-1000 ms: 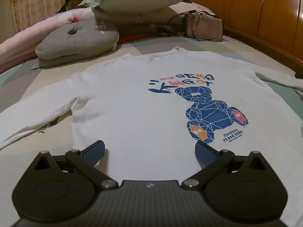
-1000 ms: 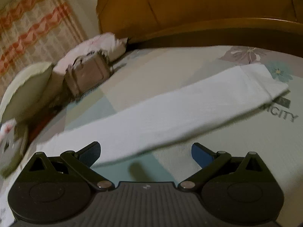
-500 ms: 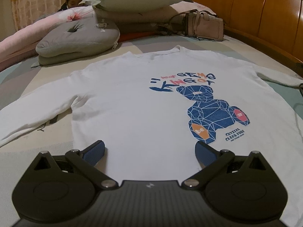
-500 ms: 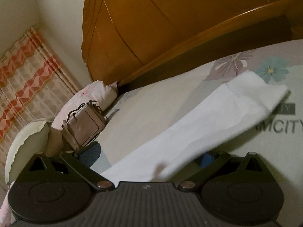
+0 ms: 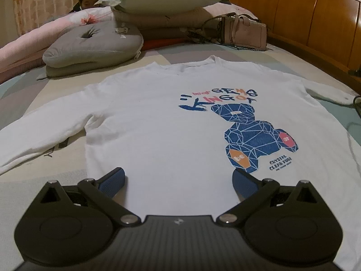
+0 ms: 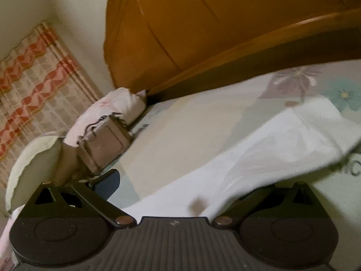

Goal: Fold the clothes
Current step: 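Move the right gripper out along the sweatshirt sleeve to its cuff, then close the right gripper on the sleeve cuff and lift it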

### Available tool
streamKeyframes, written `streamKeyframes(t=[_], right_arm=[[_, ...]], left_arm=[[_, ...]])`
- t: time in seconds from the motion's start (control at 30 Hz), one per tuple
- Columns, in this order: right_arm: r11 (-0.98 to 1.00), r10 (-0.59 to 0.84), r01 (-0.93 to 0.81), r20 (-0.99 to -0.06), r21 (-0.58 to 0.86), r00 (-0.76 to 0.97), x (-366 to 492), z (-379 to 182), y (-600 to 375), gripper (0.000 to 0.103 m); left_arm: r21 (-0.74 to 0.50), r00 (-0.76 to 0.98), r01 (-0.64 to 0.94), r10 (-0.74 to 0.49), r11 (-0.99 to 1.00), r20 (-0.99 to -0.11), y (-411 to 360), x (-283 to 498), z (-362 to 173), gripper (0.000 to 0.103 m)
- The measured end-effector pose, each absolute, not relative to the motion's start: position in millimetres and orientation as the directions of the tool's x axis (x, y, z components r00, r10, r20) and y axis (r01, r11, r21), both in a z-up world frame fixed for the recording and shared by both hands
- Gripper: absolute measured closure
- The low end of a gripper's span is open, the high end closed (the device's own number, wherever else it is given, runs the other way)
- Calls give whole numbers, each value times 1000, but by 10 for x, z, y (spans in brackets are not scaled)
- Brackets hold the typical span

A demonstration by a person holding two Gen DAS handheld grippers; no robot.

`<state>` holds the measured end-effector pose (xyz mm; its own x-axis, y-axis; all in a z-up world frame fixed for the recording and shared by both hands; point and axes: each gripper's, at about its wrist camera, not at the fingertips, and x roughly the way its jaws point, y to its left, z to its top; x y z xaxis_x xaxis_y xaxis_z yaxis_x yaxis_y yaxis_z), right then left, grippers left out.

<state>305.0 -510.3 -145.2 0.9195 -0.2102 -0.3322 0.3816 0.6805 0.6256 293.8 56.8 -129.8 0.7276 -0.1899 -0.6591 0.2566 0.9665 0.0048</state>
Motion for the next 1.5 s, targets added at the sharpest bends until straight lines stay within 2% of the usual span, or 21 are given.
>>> streamKeyframes(t=[0.23,0.77,1.27,1.5], right_arm=[[721,-138,303,-299,623,944,3251,-1031,-4864,0],[879,131,63,-368,472,921,3924,-103,-3637,0],[941,232,-89,-430,328,872,4411,262,-2584,0],[952,269,-165,-447,257,853,4573,321,-2177,0]], left_arm=[[-16,721,265,-209,964,-661,608,2943,-1260,2],[-53,673,360,-299,931,-677,712,2861,-1107,2],[-51,652,403,-326,914,-685,836,2837,-1088,2],[-7,661,380,-278,925,-697,868,2824,-1104,2]])
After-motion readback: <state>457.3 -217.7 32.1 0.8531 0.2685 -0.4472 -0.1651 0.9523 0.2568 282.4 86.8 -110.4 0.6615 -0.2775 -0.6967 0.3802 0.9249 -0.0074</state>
